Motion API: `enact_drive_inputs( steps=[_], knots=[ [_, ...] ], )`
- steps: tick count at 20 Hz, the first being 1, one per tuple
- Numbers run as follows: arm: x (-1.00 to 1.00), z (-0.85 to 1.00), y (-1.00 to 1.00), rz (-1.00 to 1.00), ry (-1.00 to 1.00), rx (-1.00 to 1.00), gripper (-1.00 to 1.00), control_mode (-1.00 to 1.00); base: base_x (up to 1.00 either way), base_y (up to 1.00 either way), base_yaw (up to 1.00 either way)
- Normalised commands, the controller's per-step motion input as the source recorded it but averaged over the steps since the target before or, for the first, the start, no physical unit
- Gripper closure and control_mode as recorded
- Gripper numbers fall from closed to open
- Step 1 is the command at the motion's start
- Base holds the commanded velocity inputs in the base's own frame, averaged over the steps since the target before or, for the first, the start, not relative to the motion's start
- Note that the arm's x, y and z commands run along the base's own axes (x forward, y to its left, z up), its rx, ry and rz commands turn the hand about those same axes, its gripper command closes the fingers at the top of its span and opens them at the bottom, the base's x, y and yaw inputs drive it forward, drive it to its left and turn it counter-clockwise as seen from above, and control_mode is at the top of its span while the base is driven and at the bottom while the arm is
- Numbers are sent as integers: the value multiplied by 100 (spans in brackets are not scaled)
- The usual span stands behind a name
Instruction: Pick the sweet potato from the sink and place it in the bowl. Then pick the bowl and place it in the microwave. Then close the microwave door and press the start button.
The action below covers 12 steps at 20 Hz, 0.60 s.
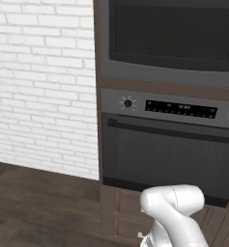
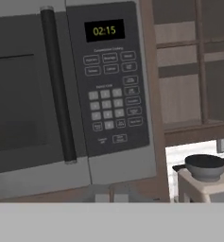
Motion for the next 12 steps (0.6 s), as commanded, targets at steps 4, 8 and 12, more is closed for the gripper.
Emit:
enact_drive_inputs(
  steps=[4,8,12],
  knots=[
    [0,-16,-31,11,0,0,100,-100,0,0,0],
    [17,-7,-32,10,0,0,100,-100,0,0,0],
    [26,0,-14,3,0,0,100,-100,0,0,0]
  ],
)
